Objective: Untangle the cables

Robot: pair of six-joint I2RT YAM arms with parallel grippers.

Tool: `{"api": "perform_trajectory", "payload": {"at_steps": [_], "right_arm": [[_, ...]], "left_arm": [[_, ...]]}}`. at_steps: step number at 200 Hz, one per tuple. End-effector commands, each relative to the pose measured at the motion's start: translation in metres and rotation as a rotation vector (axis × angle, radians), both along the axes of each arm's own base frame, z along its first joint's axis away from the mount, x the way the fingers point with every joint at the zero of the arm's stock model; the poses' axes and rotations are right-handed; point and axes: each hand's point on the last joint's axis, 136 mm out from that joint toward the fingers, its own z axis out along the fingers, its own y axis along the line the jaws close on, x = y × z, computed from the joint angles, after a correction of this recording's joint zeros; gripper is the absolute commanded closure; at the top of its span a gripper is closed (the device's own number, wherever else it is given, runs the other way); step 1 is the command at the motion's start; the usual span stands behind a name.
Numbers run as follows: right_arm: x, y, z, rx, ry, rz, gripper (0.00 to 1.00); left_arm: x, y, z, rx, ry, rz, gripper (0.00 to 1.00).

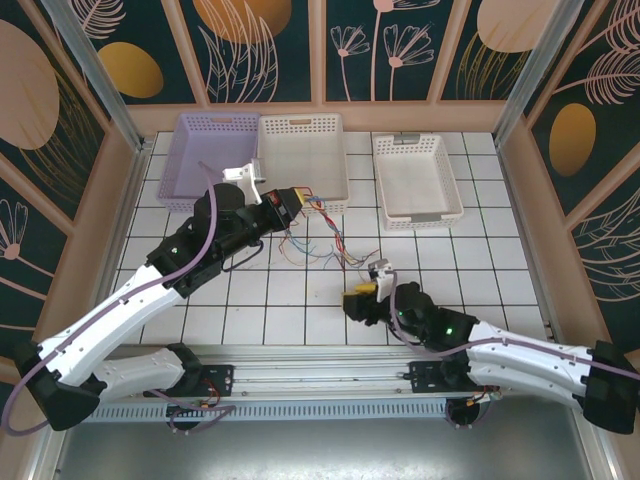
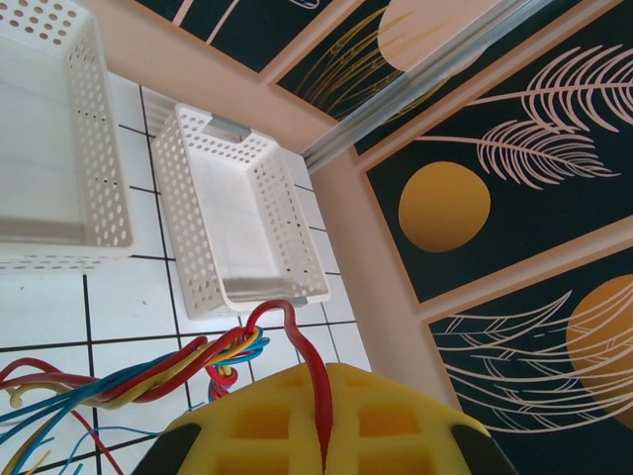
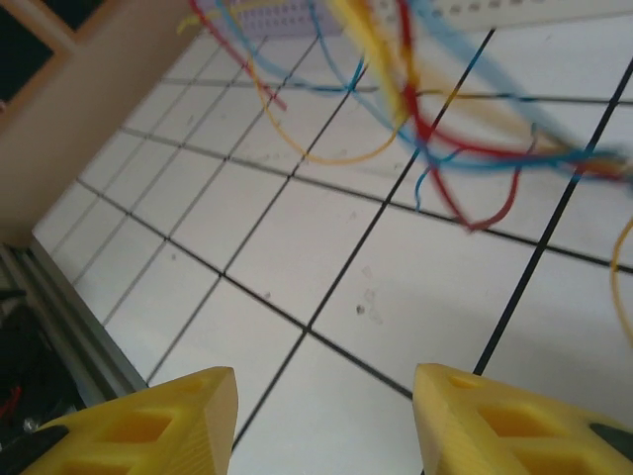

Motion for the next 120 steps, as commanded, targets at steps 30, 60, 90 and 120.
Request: {"api": "perform_trajectory", "payload": {"at_steps": [30, 60, 90, 120], "right_arm": [[0.020, -0.027, 0.001, 0.081, 0.096, -0.108, 0.55], [0.014, -0.027, -0.016, 0.069, 0.135, -0.090, 0.56], [0.010, -0.025, -0.033, 0.037, 0.154, -0.070, 0.56], [0.017, -0.029, -0.046, 0.003, 0.147, -0.103, 0.56]], "left_arm": [[-0.006, 0.008, 0.026, -0.060, -0.037, 0.005, 1.00], [-0.007, 0.009, 0.029, -0.061, -0.041, 0.007, 1.00], [-0.008, 0.007, 0.031, -0.074, -0.040, -0.002, 1.00], [-0.009, 0.008, 0.035, -0.090, -0.040, -0.006, 1.00]]}}
